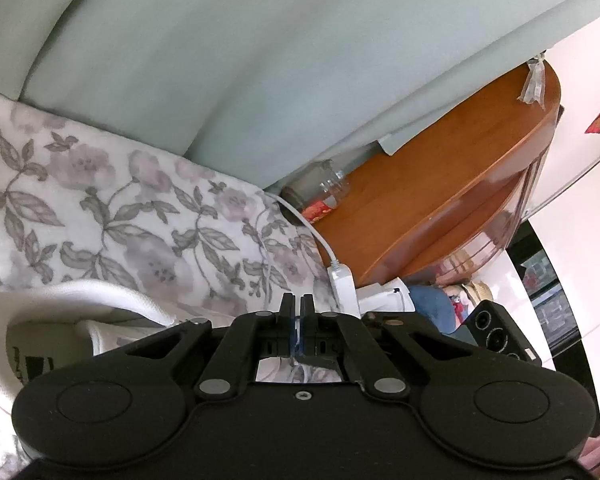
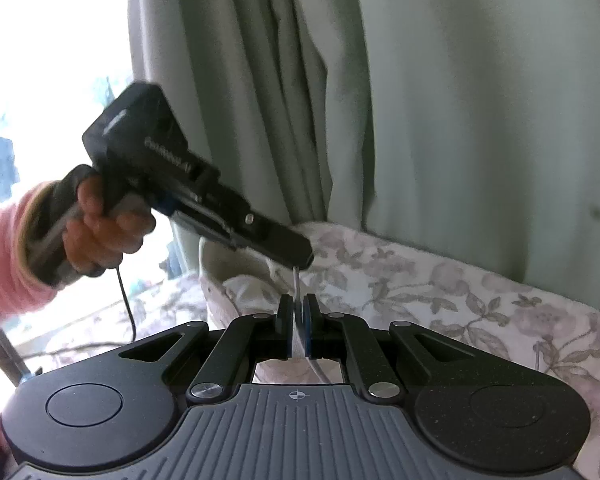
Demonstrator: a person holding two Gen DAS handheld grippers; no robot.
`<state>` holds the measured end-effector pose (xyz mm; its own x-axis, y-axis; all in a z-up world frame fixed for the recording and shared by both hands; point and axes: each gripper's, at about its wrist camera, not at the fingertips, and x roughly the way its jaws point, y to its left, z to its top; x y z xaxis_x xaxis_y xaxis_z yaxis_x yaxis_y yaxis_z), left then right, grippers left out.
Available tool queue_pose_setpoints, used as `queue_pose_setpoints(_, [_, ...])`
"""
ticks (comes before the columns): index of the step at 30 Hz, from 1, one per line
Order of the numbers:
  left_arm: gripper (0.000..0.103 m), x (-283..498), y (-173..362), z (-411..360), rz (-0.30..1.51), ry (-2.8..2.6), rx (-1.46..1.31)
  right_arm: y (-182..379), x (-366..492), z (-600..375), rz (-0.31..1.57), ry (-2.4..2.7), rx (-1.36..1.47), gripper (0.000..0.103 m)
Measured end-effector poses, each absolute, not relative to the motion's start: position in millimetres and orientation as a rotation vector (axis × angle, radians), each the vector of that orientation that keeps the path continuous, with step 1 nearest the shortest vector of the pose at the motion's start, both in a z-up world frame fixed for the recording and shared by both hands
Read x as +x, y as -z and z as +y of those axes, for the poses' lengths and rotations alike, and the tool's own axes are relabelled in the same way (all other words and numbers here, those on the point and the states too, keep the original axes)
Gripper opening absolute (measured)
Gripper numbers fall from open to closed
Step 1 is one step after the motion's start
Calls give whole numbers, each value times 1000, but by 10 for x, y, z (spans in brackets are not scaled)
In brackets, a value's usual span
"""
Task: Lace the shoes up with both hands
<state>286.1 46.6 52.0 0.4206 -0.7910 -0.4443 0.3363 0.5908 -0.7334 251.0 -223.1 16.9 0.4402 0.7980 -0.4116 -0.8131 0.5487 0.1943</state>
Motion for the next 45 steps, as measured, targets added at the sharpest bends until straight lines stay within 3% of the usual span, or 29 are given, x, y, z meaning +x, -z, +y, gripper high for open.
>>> queue_pose_setpoints(10, [0, 2902, -512, 472, 880, 780, -593, -165, 2547, -2274, 524, -992, -59, 2])
queue_pose_setpoints(17, [0, 2849, -677, 492, 826, 704, -357, -146, 2575, -2289, 556, -994, -93, 2])
queue_pose_setpoints(20, [8, 2765, -768, 433, 781, 650, -146, -133, 2593, -2235, 591, -1016, -158, 2])
queue_pose_setpoints(22, [19, 2721, -793, 410, 767, 639, -55, -132, 2608, -2185, 615, -1035, -205, 2])
queue_pose_setpoints(27, [26, 2646, -839, 438, 753, 645, 45, -112, 2660, -2057, 685, -1069, -318, 2])
queue_pose_setpoints(28, [34, 2630, -852, 441, 749, 642, 64, -115, 2670, -2035, 702, -1077, -332, 2])
queue_pose_setpoints(30, [40, 2590, -889, 430, 737, 626, 114, -130, 2685, -2013, 726, -1088, -357, 2])
queue_pose_setpoints(45, [41, 2601, -697, 389, 778, 564, 331, -247, 2845, -1782, 851, -1054, -490, 2])
